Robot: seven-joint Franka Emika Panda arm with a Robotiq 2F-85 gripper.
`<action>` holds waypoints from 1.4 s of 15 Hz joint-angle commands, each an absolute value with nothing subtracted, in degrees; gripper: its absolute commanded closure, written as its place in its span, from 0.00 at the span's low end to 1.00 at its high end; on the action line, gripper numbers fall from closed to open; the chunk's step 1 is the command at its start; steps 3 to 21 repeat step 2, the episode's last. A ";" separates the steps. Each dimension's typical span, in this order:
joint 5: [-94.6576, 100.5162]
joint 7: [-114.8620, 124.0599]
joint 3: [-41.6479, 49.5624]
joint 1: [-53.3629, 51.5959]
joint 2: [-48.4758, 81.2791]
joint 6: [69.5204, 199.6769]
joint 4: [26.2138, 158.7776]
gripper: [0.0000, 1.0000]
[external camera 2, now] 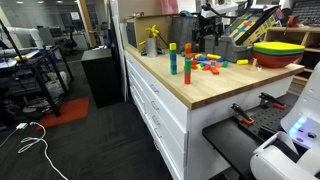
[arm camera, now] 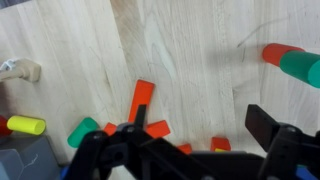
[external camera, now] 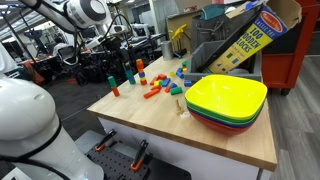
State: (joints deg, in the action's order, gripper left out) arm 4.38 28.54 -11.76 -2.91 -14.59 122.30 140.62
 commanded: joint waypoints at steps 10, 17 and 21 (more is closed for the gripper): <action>4.49 28.60 -11.37 -3.30 -14.57 122.21 140.56 0.00; 4.49 28.60 -11.37 -3.30 -14.57 122.21 140.56 0.00; 4.49 28.60 -11.37 -3.30 -14.57 122.21 140.56 0.00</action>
